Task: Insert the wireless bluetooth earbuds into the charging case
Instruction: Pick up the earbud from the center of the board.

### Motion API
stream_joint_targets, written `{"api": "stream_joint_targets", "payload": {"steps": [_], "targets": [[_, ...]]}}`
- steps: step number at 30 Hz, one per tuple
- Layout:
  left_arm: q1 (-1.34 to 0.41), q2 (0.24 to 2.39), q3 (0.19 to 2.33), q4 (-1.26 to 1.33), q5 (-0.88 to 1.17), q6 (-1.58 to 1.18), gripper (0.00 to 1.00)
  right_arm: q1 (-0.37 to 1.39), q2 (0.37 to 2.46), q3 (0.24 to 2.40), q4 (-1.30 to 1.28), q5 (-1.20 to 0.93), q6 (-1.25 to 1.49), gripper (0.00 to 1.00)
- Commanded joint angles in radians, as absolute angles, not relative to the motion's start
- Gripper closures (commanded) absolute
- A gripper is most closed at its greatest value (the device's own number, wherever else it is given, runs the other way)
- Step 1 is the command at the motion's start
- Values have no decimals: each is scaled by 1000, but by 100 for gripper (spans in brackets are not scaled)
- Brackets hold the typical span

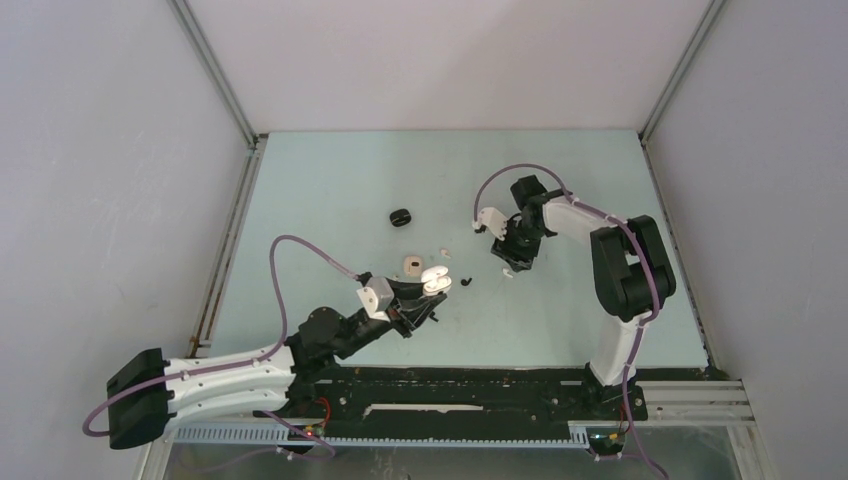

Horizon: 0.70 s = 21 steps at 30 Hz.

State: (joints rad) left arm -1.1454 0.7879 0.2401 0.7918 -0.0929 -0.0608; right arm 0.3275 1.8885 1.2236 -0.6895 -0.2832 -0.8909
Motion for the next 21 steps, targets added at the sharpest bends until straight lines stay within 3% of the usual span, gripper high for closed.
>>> {"api": "stream_joint_targets", "payload": {"steps": [1,13,21], "targets": [[-1150,786,242,842,-85,-61,99,352,1873,1209,-725,-304,-881,45],[-1151,737,199,853,-101,-90,99,410,1886,1210,-734,-309,-844,44],[-1152,723,189,849,-103,-95,99,422,1902,1210,-736,-312,-825,52]]}}
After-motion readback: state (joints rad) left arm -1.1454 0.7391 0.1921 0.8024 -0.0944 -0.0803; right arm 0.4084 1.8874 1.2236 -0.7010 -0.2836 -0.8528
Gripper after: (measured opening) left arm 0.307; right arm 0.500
